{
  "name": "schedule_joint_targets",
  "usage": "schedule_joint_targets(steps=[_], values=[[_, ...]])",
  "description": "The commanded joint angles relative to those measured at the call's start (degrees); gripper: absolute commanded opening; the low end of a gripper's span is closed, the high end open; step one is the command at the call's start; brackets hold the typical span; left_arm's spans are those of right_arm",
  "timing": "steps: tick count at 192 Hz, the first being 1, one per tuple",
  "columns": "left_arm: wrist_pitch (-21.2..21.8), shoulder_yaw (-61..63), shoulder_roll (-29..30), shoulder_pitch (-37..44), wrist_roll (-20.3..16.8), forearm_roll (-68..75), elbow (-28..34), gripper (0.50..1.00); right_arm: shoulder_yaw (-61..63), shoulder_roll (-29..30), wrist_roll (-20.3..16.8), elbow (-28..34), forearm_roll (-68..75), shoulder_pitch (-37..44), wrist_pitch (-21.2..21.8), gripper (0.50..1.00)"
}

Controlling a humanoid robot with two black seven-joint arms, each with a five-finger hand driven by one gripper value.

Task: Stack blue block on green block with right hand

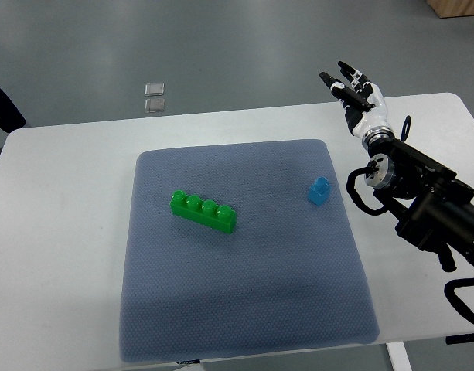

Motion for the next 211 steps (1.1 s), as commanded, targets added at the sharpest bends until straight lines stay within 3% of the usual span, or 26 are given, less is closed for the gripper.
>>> schedule_joint_targets(steps=[1, 211], values=[[0.00, -0.08, 0.00, 0.05, 0.00, 0.00, 0.10, 1.000, 0.08, 0.08, 0.03, 0.08, 0.07, 0.07, 0.00, 0.911], [0.18, 0.36, 0.00, 0.14, 0.00, 0.00, 0.19, 1.000, 0.08, -0.45, -0.06, 0.08, 0.07, 0.16, 0.00, 0.911]])
